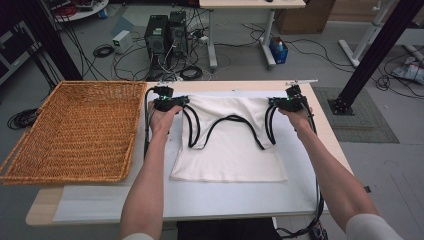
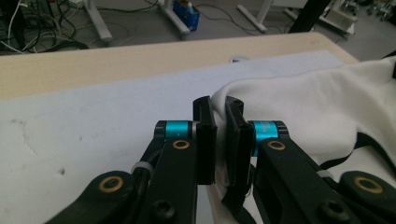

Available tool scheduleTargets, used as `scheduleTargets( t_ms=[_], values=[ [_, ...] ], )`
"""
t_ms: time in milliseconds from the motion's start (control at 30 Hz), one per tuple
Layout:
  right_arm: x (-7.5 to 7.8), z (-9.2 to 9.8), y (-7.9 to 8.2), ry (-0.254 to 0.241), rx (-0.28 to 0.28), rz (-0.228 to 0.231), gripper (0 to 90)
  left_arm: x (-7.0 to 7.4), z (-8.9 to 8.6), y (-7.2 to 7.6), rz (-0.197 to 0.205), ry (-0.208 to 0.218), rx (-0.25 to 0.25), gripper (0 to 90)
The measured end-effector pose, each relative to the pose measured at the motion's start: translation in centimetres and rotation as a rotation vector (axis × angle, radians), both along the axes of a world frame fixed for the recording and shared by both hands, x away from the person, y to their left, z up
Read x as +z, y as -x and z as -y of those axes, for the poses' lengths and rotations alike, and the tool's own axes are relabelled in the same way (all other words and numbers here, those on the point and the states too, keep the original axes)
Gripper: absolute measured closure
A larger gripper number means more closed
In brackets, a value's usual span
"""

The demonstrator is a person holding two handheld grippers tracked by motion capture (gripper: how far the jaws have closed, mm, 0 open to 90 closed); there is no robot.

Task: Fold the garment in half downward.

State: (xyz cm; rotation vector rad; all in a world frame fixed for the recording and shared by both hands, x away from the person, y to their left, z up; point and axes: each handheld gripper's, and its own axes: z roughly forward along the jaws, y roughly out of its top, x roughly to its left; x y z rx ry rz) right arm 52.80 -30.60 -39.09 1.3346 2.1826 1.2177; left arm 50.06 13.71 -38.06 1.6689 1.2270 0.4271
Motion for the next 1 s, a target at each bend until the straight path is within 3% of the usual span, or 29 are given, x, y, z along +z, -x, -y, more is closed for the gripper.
scheduleTargets(
  t_ms=[367, 500, 567, 767, 867, 1000],
  values=[
    [2.3, -1.0, -1.8, 0.034, 0.02, 0.052, 84.3, 0.9, -0.7, -1.0, 0.044, 0.005, 0.053, 83.9],
    [2.7, -1.1, -1.8, 0.003, 0.016, 0.083, 84.4, 1.2, -1.0, -0.8, 0.071, 0.015, 0.057, 83.9],
    [2.7, -1.0, -1.6, -0.019, 0.026, 0.07, 84.3, 1.2, -1.2, -0.7, 0.064, 0.002, 0.048, 83.9],
    [2.1, -0.9, 0.0, -0.05, 0.046, 0.053, 84.2, 0.4, -1.4, 0.9, 0.054, 0.0, 0.01, 83.8],
    [1.4, -0.9, 1.5, -0.047, 0.059, 0.054, 84.2, -0.1, -1.3, 2.3, 0.05, -0.004, -0.004, 83.8],
    [0.3, -0.3, 3.9, -0.09, 0.053, 0.04, 84.1, -0.5, -1.3, 4.4, 0.053, -0.014, -0.023, 83.8]
  ],
)
